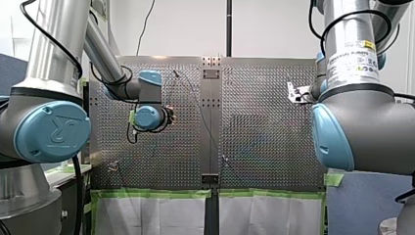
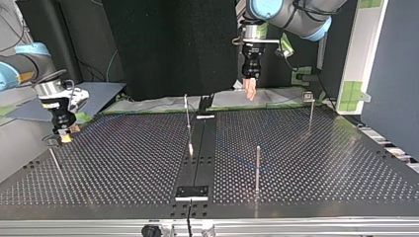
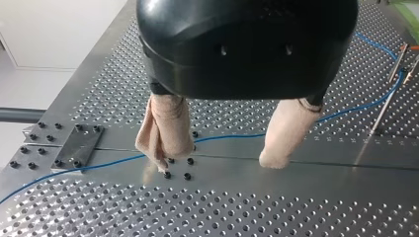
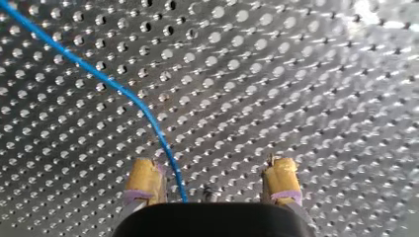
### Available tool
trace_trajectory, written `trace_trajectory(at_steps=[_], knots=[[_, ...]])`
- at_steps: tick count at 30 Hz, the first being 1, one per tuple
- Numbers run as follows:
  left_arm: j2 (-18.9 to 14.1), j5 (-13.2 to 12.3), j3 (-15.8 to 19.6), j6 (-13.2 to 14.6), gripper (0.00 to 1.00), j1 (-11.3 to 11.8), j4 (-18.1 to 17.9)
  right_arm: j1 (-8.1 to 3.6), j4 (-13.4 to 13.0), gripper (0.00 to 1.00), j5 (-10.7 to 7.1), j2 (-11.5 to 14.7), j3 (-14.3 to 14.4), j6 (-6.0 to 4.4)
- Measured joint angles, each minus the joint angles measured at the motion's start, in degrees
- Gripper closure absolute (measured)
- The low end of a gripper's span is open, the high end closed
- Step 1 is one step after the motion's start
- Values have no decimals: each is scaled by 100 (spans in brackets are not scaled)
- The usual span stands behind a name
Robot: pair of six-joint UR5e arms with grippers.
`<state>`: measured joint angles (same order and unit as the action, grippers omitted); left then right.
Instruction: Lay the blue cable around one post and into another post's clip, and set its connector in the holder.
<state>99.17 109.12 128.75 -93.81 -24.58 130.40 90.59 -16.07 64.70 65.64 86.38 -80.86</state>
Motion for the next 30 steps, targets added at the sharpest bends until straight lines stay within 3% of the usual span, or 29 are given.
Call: trace_trajectory(at_steps=[7, 12, 20, 27, 30], knots=[[0, -9, 3, -150, 0, -12, -4, 127, -262, 0, -87, 236, 361, -37], [0, -24, 40, -292, 0, -37, -6, 336, -507, 0, -149, 378, 616, -171], [6, -32, 175, -460, 0, -102, -13, 720, -894, 0, 182, 432, 1005, -193], [7, -81, 207, -607, 0, -156, 3, 1075, -963, 0, 535, 437, 1327, -18], [8, -113, 236, -731, 0, -181, 4, 1228, -1045, 0, 688, 437, 1451, -17]])
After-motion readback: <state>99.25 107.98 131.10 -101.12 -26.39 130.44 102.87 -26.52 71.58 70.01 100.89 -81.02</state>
